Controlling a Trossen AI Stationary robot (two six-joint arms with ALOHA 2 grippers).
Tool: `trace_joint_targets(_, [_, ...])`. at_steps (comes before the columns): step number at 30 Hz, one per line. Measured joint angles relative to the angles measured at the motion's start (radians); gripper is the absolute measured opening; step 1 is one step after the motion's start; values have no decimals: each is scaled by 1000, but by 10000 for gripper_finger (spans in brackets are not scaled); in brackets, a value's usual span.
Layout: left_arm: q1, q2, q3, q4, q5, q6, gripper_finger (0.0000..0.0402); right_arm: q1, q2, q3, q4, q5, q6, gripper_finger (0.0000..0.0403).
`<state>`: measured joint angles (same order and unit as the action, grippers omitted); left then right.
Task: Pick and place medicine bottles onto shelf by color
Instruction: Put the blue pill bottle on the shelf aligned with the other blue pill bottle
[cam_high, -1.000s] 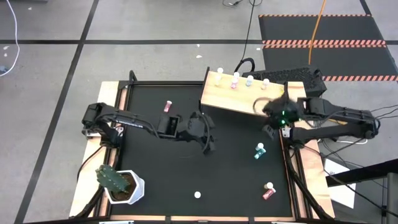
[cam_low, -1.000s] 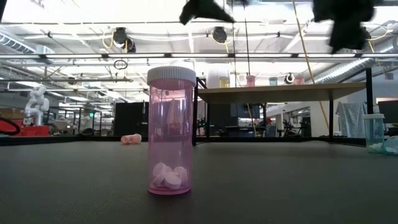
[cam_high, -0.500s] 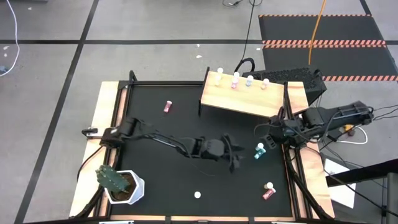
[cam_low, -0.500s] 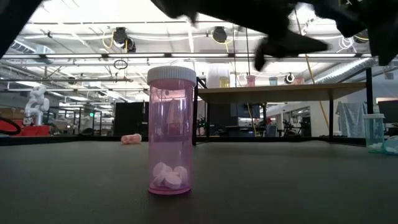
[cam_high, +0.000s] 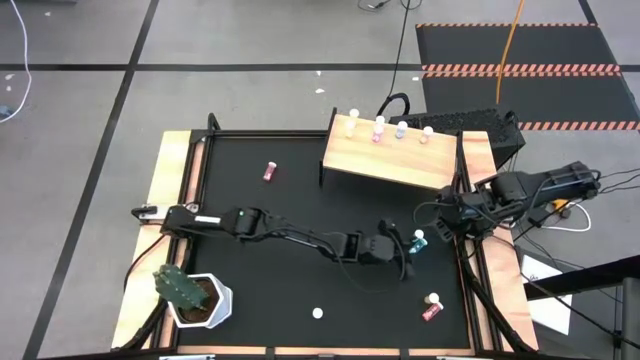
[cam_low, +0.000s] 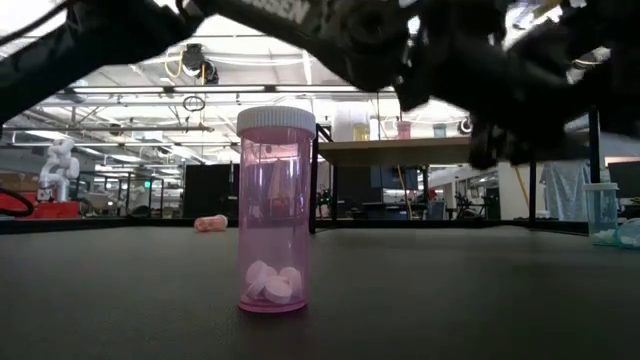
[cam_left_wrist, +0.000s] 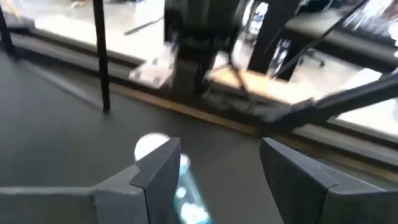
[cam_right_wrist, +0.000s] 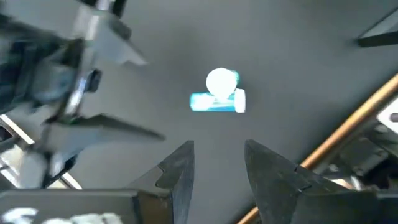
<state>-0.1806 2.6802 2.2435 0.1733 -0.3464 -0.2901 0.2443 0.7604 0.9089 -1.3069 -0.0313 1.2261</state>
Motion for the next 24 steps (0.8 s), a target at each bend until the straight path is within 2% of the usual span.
trace_joint_targets(6, [-2,84,30,-13,-5,-57,223,0,-50,0,-38,2,-40,137])
trace_joint_targets(13, [-11,161,31,157,-29,-39,223,0,-97,0,-38,2,-56,137])
trace_joint_targets(17, [-10,176,32,164,-53,-78,223,0,-118,0,-40,1,-64,137])
trace_joint_targets(24, [-10,177,33,89,-101,-49,223,0,-134,1,-83,-14,-68,137])
